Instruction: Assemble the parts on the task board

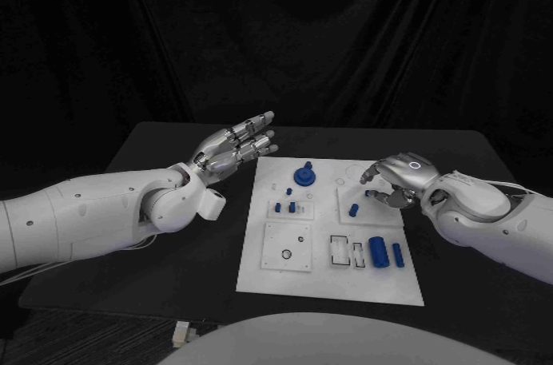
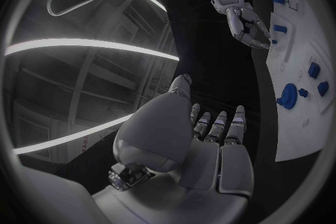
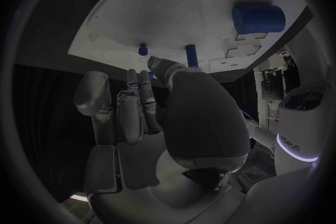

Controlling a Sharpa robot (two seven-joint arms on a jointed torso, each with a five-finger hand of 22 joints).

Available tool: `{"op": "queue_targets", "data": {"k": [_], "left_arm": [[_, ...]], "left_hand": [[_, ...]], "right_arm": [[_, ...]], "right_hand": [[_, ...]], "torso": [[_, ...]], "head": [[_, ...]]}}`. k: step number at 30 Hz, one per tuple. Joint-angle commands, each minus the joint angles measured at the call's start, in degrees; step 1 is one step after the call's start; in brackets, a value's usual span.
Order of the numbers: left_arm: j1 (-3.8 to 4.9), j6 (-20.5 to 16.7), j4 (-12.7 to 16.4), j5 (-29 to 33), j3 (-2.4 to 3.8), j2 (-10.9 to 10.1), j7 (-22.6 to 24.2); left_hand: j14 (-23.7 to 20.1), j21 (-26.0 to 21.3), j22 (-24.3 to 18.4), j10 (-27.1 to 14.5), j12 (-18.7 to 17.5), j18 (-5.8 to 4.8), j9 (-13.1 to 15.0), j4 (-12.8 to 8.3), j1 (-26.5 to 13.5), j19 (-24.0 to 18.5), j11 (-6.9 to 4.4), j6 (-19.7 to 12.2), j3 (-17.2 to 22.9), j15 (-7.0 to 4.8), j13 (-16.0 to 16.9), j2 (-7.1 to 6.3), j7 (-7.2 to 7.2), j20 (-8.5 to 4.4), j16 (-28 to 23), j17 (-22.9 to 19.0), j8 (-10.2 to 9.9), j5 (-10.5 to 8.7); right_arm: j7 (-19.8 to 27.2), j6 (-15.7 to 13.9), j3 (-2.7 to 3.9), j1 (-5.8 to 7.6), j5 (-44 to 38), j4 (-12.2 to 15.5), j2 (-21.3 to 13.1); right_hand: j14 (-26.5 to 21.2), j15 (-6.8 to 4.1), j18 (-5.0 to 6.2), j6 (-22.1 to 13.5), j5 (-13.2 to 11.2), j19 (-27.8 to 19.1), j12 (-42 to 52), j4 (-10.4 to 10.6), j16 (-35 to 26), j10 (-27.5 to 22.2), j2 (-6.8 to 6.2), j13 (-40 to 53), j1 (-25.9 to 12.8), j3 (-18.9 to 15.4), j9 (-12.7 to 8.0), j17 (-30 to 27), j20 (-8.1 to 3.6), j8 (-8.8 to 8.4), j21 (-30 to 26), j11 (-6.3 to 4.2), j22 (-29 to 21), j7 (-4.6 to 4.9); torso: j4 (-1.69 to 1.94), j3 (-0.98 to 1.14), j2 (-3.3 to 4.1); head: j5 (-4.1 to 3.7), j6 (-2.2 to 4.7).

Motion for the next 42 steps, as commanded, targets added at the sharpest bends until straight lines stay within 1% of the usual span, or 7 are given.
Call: {"op": "queue_targets", "data": {"k": [1, 7, 21, 22, 24, 30, 42], "left_arm": [[-0.11, 0.7, 0.0, 0.1, 0.06, 0.1, 0.4], [-0.17, 0.7, 0.0, 0.1, 0.06, 0.1, 0.4], [-0.29, 0.9, 0.0, 0.1, 0.06, 0.1, 0.3], [-0.3, 0.9, 0.0, 0.1, 0.06, 0.1, 0.3], [-0.31, 0.9, 0.0, 0.1, 0.06, 0.2, 0.3], [-0.34, 1.0, -0.1, 0.1, 0.06, 0.2, 0.2], [-0.42, 1.2, -0.1, 0.1, 0.06, 0.3, 0.2]], "left_hand": [[0.1, 0.3, 0.0, 0.0, 0.4, -1.08, 0.1, -0.2, 0.4, 0.5, 0.3, 0.2, 0.0, 0.5, 0.1, -0.02, 0.5, 0.02, 0.2, 0.1, 0.2, 0.24], [0.1, 0.3, 0.0, 0.0, 0.4, -1.11, 0.1, -0.3, 0.4, 0.5, 0.28, 0.3, 0.0, 0.5, 0.1, -0.01, 0.57, 0.02, 0.3, 0.1, 0.2, 0.27], [0.1, 0.3, 0.0, 0.0, 0.4, -1.11, 0.1, -0.3, 0.4, 0.5, 0.28, 0.3, 0.0, 0.5, 0.1, -0.01, 0.57, 0.02, 0.3, 0.1, 0.2, 0.27], [0.1, 0.3, 0.0, 0.0, 0.4, -1.11, 0.1, -0.3, 0.4, 0.5, 0.28, 0.3, 0.0, 0.5, 0.1, -0.01, 0.57, 0.02, 0.3, 0.1, 0.2, 0.27], [0.2, 0.4, 0.0, 0.0, 0.4, -1.17, 0.1, -0.4, 0.5, 0.6, 0.3, 0.3, 0.1, 0.54, 0.1, 0.0, 0.65, 0.02, 0.3, 0.1, 0.2, 0.35], [0.2, 0.4, 0.0, 0.0, 0.4, -1.17, 0.1, -0.4, 0.5, 0.6, 0.3, 0.3, 0.1, 0.54, 0.1, 0.0, 0.65, 0.02, 0.3, 0.1, 0.2, 0.35], [0.4, 0.4, 0.0, 0.1, 0.4, -1.25, 0.1, -0.5, 0.5, 0.7, 0.37, 0.3, 0.1, 0.61, 0.1, 0.02, 0.72, 0.02, 0.5, 0.2, 0.2, 0.41]], "right_arm": [[0.2, -0.3, 0.03, -0.31, 0.0, -0.4, 0.3], [0.2, -0.1, 0.03, -0.65, 0.1, -1.2, 0.8], [-0.1, 1.1, 0.03, -0.98, 0.1, -2.3, 1.6], [-0.2, 1.2, 0.03, -1.0, 0.1, -2.4, 1.7], [-0.2, 1.4, 0.03, -1.05, 0.1, -2.6, 1.8], [-0.5, 2.5, 0.03, -1.25, 0.1, -3.2, 2.1], [-1.0, 3.9, 0.03, -1.66, 0.1, -3.8, 2.5]], "right_hand": [[2.3, 0.07, 0.11, 0.6, -1.4, 0.5, 0.5, 0.5, 0.3, 1.0, -0.05, 0.0, -0.5, 0.1, 0.2, 4.3, -0.1, 0.41, 0.5, -0.21, 7.9, -0.13], [2.3, 0.0, 0.08, 0.7, -2.0, 0.6, 0.8, 0.6, 0.3, 1.5, -0.08, 0.0, -0.5, 0.0, 0.3, 4.4, -0.15, 0.55, 0.6, -0.31, 7.9, -0.11], [2.3, -0.11, 0.04, 0.8, -1.6, 0.7, 2.5, 0.4, 0.4, 4.1, -0.04, 0.5, 0.0, 0.4, 0.5, 4.3, -0.29, 0.87, 0.8, -0.52, 7.9, 0.07], [2.3, -0.12, 0.05, 0.9, -1.5, 0.7, 2.6, 0.4, 0.3, 4.2, -0.03, 0.5, 0.0, 0.5, 0.6, 4.3, -0.3, 0.92, 0.8, -0.55, 7.9, 0.14], [2.3, -0.16, 0.05, 1.1, -0.3, 0.7, 2.7, 0.1, 0.3, 4.4, -0.1, 0.5, 0.4, 0.8, 0.7, 4.2, -0.34, 1.11, 0.8, -0.59, 7.9, 0.31], [2.3, -0.15, 0.05, 1.5, 1.1, 0.7, 2.9, -0.2, 0.3, 4.6, -0.12, 0.5, 0.6, 1.2, 0.8, 4.2, -0.37, 1.36, 0.8, -0.61, 7.9, 0.54], [2.3, -0.07, 0.06, 2.2, 2.5, 0.6, 3.1, -0.7, 0.3, 5.4, -0.18, 0.5, 0.8, 1.7, 1.1, 4.0, -0.33, 1.74, 0.7, -0.67, 7.9, 0.86]], "torso": [[0.02, 0.0, 0.02], [0.04, 0.01, 0.02], [0.01, 0.01, 0.01], [0.01, 0.01, 0.02], [0.01, 0.0, 0.02], [0.02, 0.01, -0.01], [0.04, 0.02, 0.03]], "head": [[0.02, 0.0], [0.04, 0.0], [0.04, 0.0], [0.02, 0.0], [0.03, 0.0], [0.07, 0.0], [-0.02, 0.0]]}}
